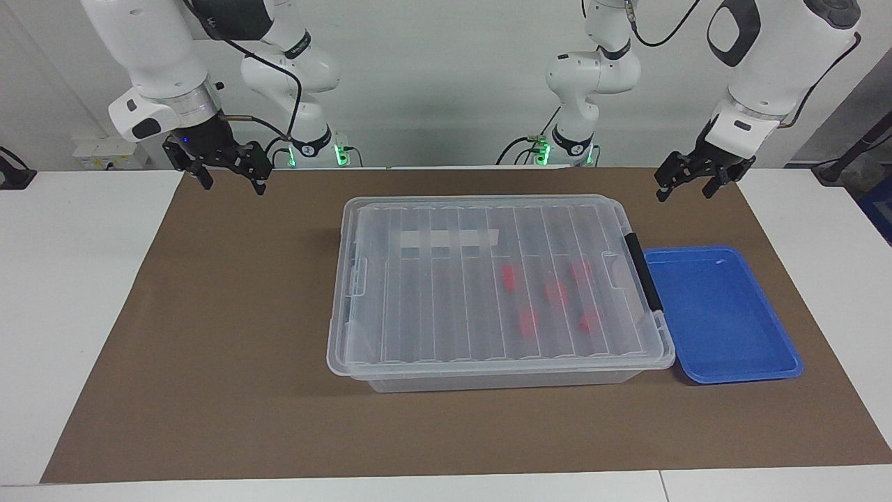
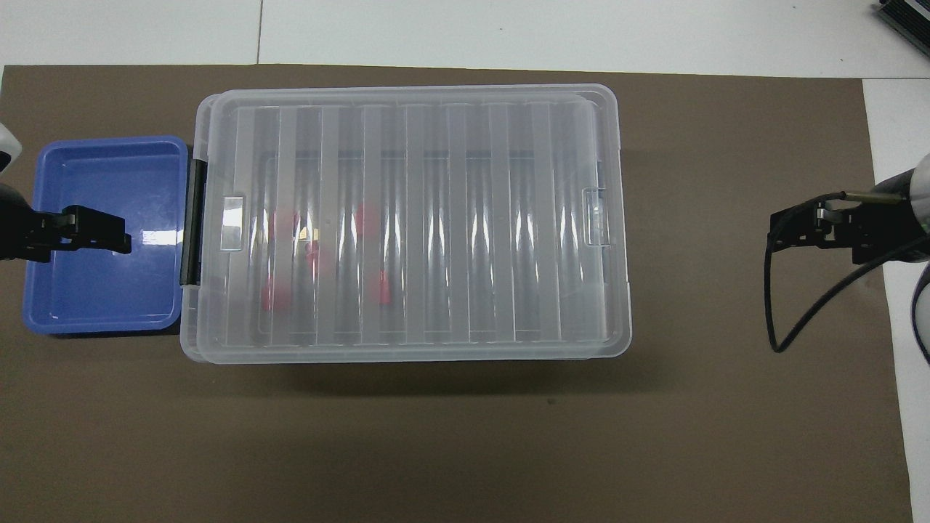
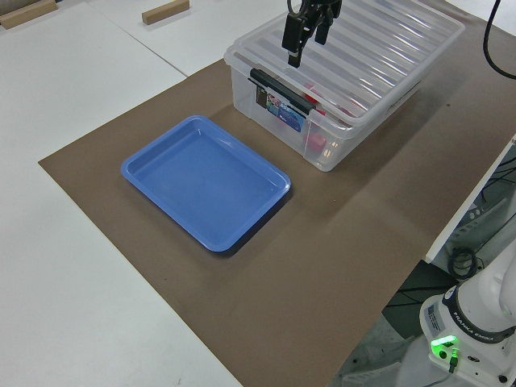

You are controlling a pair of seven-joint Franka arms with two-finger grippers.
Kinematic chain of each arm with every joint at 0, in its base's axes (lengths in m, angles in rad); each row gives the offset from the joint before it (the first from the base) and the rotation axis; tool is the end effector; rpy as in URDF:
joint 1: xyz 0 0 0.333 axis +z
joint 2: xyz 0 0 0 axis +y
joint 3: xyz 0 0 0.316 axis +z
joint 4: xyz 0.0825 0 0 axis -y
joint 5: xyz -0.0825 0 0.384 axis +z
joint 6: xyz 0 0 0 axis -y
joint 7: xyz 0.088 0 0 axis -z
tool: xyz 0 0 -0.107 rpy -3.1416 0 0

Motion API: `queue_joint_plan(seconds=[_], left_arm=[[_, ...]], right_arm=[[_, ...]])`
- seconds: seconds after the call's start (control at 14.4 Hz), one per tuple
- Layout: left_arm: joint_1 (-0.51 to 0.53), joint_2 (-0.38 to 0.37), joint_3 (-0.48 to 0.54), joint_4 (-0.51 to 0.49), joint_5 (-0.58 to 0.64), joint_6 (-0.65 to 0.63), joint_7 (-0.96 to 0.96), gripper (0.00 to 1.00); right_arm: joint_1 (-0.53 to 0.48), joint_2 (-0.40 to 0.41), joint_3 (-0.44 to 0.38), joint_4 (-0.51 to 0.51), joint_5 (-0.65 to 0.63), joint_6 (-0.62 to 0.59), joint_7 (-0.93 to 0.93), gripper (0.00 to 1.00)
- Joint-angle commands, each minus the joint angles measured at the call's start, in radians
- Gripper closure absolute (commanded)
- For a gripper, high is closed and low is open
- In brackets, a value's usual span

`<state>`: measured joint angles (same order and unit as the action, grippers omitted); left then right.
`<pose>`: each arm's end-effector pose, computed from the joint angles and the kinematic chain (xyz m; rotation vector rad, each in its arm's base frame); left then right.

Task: Place red block in blue tray from box
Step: 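Reach the right gripper to the edge of the clear box lid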

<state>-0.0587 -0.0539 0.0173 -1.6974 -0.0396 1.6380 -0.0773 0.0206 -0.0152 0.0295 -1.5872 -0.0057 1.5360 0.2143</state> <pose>0.5411 -0.0262 0.6000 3.1009 0.0599 -0.0122 0.5452 0.0268 0.6222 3.1197 -0.2569 -0.0546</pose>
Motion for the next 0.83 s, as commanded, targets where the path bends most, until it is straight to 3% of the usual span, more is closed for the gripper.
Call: queue_joint_plan(seconds=[0.0,0.14,0.42,0.76], left_arm=[[0.010,-0.024,-0.002,-0.025,-0.013,0.017,0.010,0.00],[0.010,-0.024,-0.002,-0.025,-0.013,0.017,0.010,0.00],[0.010,-0.024,-0.002,-0.027,-0.013,0.017,0.010,0.00],[0.010,-0.024,-0.002,-0.027,-0.013,0.017,0.010,0.00]], right_arm=[[-0.007,-0.032,0.003,-0.037,0.020,0.010,0.013,0.00],[-0.007,-0.031,0.003,-0.040,0.020,0.027,0.008,0.00],[0.004,-0.051,0.012,-0.132,0.020,0.185,0.036,0.00],[0.087,-0.016,0.012,-0.192,0.020,0.324,0.069,0.00]])
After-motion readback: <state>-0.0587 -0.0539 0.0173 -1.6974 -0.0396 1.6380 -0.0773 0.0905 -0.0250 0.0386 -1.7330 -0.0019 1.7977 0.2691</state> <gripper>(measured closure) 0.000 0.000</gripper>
